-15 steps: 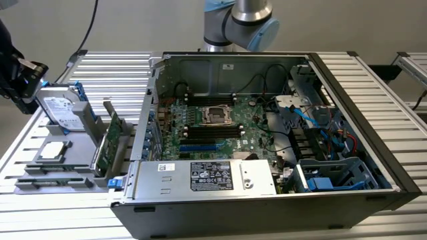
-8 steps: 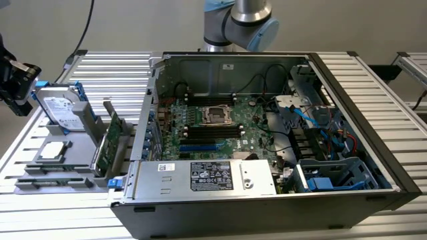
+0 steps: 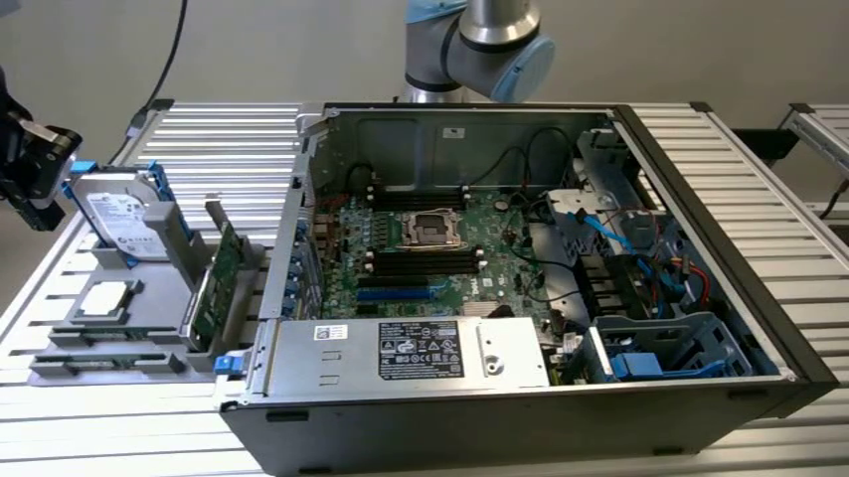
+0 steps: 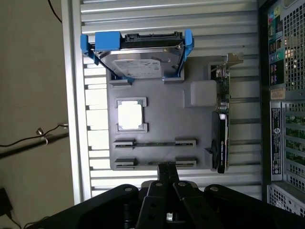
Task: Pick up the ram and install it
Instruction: 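Pick up the ram and move it above insertion slot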
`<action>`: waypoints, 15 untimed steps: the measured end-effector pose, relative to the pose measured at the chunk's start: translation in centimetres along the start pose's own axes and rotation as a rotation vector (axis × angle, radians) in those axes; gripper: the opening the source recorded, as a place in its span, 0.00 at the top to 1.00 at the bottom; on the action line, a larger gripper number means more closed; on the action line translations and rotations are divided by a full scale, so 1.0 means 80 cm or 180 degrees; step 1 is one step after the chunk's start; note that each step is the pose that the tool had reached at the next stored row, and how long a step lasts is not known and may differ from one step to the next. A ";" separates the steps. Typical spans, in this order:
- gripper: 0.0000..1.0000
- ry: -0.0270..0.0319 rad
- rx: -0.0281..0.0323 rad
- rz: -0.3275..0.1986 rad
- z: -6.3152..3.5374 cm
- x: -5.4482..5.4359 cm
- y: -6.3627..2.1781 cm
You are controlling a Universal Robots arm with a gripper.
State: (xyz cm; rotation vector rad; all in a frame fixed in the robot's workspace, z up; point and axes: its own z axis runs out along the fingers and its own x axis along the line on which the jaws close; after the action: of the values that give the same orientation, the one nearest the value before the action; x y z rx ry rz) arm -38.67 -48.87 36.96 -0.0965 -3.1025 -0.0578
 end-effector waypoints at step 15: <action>0.89 0.0018 0.0018 -0.0490 0.002 0.002 -0.001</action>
State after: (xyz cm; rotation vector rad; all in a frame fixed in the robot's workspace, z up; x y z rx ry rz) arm -38.87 -48.93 36.80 0.1425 -3.0980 -0.0533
